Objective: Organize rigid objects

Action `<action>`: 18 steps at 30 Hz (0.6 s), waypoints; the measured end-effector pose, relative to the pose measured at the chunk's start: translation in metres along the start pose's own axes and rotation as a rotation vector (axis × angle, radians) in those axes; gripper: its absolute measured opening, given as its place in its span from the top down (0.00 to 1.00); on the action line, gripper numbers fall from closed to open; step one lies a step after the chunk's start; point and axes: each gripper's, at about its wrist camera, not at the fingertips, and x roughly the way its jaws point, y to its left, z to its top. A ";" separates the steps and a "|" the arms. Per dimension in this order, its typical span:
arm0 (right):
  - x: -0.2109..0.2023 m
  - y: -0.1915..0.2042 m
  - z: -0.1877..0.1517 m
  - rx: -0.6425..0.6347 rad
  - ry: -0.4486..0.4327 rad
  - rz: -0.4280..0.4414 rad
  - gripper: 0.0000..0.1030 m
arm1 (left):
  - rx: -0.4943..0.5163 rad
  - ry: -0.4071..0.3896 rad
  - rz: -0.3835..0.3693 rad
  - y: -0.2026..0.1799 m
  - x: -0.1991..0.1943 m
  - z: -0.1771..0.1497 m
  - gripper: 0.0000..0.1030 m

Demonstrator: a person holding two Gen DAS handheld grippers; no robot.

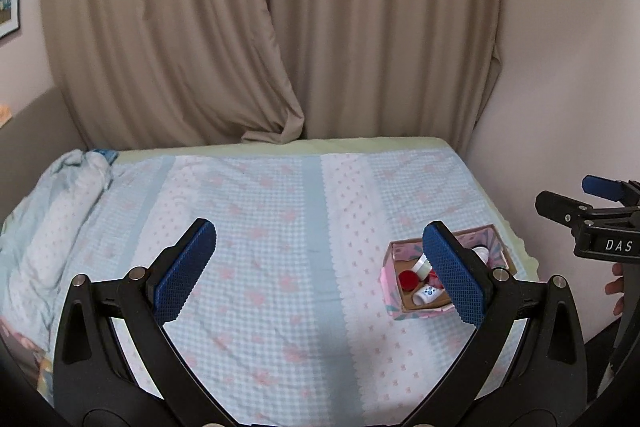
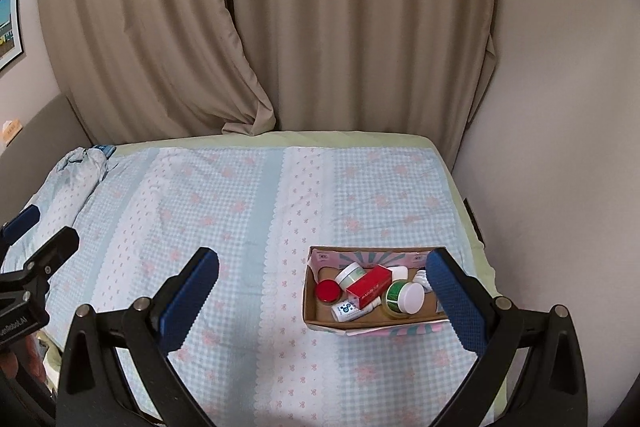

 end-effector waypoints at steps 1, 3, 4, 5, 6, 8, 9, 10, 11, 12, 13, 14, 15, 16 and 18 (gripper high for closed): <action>-0.002 0.000 0.000 0.003 -0.003 -0.002 0.00 | 0.003 -0.001 0.001 0.000 -0.001 0.000 0.00; -0.004 0.000 -0.001 0.005 -0.007 -0.006 0.00 | 0.006 -0.005 0.000 -0.002 -0.005 -0.001 0.00; -0.005 0.001 -0.002 0.005 -0.009 -0.008 0.00 | 0.007 -0.006 -0.003 -0.002 -0.006 -0.001 0.00; -0.005 0.001 -0.002 0.005 -0.009 -0.007 0.00 | 0.009 -0.005 -0.004 -0.002 -0.006 -0.001 0.00; -0.005 0.001 -0.002 0.007 -0.009 -0.004 0.00 | 0.011 -0.005 -0.004 -0.002 -0.007 -0.001 0.00; -0.007 0.002 -0.003 0.007 -0.011 -0.003 0.00 | 0.014 -0.007 0.000 -0.002 -0.008 -0.001 0.00; -0.007 0.003 -0.003 0.005 -0.011 -0.003 0.00 | 0.015 -0.007 0.002 -0.002 -0.009 0.000 0.00; -0.007 0.002 -0.004 0.007 -0.010 -0.003 0.00 | 0.014 -0.006 -0.001 -0.002 -0.009 0.000 0.00; -0.007 0.002 -0.004 0.008 -0.010 -0.002 0.00 | 0.013 -0.006 -0.001 -0.002 -0.009 0.000 0.00; -0.008 0.002 -0.004 0.009 -0.010 -0.002 0.00 | 0.013 -0.007 0.001 -0.002 -0.009 0.000 0.00; -0.008 0.002 -0.004 0.008 -0.011 -0.001 0.00 | 0.013 -0.006 0.002 -0.002 -0.009 0.000 0.00; -0.008 0.002 -0.004 0.009 -0.012 -0.001 0.00 | 0.014 -0.006 -0.001 -0.001 -0.009 0.000 0.00; -0.008 0.002 -0.004 0.008 -0.012 0.000 0.00 | 0.014 -0.007 -0.002 -0.001 -0.009 0.000 0.00; -0.008 0.003 -0.004 0.008 -0.013 -0.001 0.00 | 0.014 -0.007 -0.001 -0.001 -0.009 0.001 0.00; -0.006 0.002 -0.004 0.010 -0.014 0.000 0.00 | 0.012 -0.006 -0.001 -0.001 -0.010 0.001 0.00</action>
